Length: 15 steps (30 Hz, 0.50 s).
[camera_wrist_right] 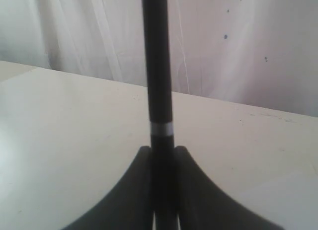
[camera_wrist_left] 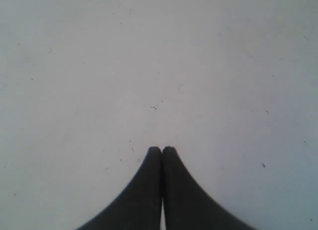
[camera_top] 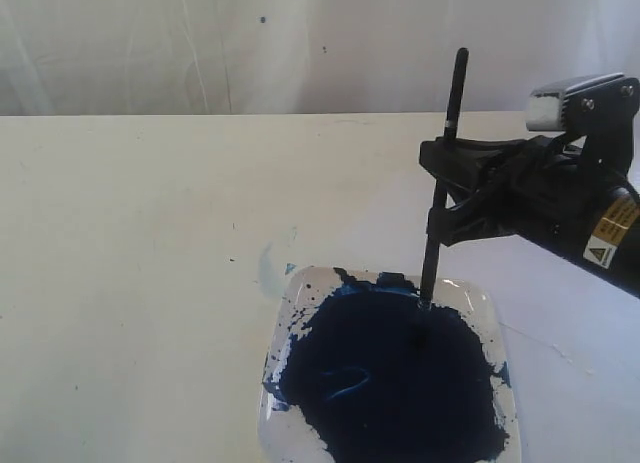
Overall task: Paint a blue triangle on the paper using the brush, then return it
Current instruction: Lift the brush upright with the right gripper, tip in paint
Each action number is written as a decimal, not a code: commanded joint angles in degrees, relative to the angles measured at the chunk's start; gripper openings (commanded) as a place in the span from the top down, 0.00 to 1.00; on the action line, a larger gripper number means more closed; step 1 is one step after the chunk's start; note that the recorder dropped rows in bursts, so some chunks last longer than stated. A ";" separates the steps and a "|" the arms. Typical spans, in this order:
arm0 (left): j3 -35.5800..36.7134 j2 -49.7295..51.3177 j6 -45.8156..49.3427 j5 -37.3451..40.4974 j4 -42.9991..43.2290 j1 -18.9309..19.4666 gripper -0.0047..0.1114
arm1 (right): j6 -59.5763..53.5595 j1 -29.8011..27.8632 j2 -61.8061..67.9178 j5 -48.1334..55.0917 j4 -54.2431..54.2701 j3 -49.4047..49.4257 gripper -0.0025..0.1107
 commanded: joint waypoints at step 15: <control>0.16 -0.25 0.05 -0.26 -0.20 -0.42 0.96 | -0.44 0.01 -1.47 -11.58 -0.93 -0.26 0.98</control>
